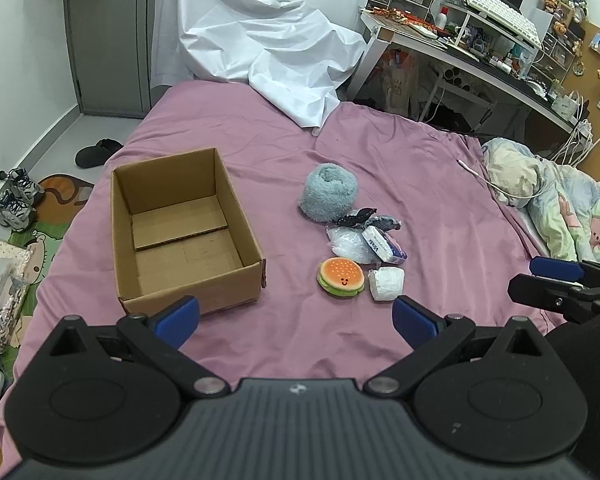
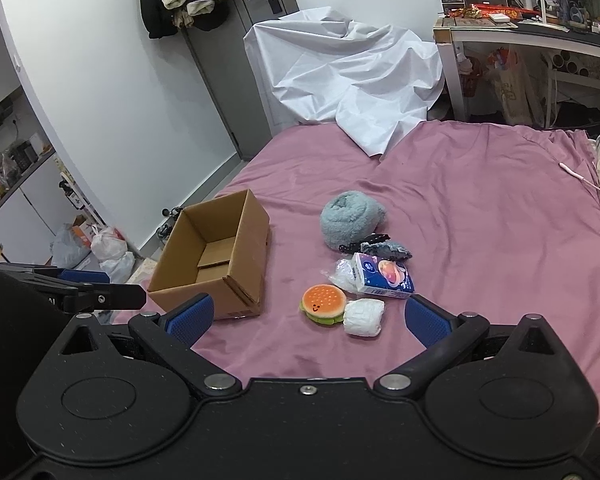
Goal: Organize soft objects
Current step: 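Move both tools toward the soft items beside the cardboard box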
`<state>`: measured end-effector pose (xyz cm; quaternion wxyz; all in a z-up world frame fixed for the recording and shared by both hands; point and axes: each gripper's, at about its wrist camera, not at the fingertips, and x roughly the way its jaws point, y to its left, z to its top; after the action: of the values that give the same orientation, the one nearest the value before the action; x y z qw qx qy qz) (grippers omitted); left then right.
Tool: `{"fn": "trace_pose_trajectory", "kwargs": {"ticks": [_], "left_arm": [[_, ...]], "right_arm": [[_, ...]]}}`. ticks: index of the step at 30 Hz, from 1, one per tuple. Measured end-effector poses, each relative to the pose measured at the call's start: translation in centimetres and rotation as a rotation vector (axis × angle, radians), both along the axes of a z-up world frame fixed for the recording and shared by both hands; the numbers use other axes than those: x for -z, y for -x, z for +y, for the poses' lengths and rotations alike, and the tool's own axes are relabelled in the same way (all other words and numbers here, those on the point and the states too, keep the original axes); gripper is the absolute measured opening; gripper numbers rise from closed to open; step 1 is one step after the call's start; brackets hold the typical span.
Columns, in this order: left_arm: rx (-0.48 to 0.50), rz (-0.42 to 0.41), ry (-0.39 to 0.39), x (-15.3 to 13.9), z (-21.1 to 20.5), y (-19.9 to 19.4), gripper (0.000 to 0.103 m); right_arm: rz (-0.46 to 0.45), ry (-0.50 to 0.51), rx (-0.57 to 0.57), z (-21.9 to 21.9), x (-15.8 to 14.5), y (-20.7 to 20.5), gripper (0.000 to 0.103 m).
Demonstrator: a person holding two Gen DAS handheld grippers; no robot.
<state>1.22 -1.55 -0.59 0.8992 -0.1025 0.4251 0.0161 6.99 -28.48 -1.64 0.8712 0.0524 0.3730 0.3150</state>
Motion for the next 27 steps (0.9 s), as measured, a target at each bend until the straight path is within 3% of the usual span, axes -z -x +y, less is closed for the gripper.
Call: {"fn": "trace_pose_trajectory", "kwargs": {"ticks": [27], "left_arm": [[-0.001,-0.001,-0.009,0.10,-0.07,-0.05,0.102]], "right_arm": [[-0.014,0.011,0.008,-0.15,-0.08,0.00,0.103]]}}
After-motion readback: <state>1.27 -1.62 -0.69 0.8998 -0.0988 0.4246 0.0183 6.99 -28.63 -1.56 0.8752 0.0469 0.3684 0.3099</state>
